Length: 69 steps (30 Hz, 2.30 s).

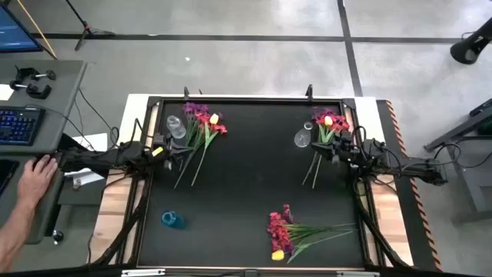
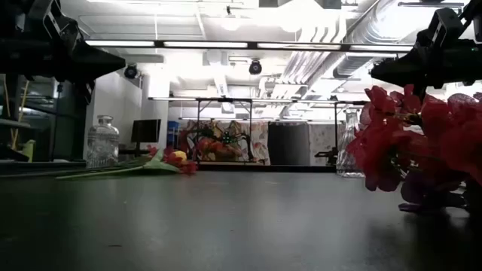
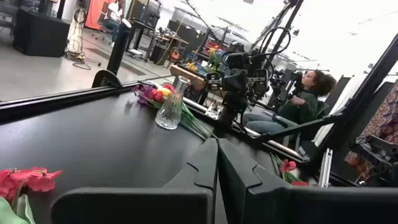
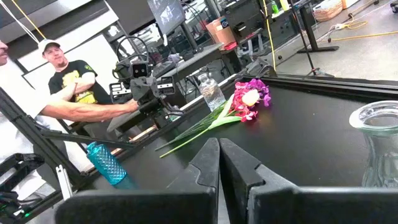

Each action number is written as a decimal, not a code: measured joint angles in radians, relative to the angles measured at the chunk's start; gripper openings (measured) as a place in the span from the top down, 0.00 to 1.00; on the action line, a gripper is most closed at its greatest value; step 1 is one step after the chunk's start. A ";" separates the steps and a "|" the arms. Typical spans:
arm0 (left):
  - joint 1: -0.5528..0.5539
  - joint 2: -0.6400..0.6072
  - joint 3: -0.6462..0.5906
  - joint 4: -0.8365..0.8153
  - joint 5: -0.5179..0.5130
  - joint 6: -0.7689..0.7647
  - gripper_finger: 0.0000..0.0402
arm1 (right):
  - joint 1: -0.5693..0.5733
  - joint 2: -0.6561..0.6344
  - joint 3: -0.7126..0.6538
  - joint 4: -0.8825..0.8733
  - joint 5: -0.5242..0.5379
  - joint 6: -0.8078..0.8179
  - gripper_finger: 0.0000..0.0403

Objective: Sort flowers into vase by color

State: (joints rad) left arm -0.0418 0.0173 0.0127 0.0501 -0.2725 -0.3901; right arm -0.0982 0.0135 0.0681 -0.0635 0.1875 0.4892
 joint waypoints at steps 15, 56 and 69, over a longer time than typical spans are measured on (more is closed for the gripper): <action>0.000 0.000 0.000 0.000 0.000 0.000 1.00 | 0.000 0.000 0.000 0.000 0.000 0.000 0.99; 0.000 0.000 0.000 0.000 0.000 0.000 1.00 | 0.000 0.000 0.000 0.000 0.000 0.000 0.99; 0.000 0.002 0.000 0.157 -0.012 -0.395 1.00 | 0.000 0.000 0.000 0.000 0.000 0.000 0.99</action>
State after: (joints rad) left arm -0.0419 0.0192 0.0128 0.2075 -0.2849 -0.7849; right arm -0.0982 0.0135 0.0681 -0.0635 0.1875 0.4889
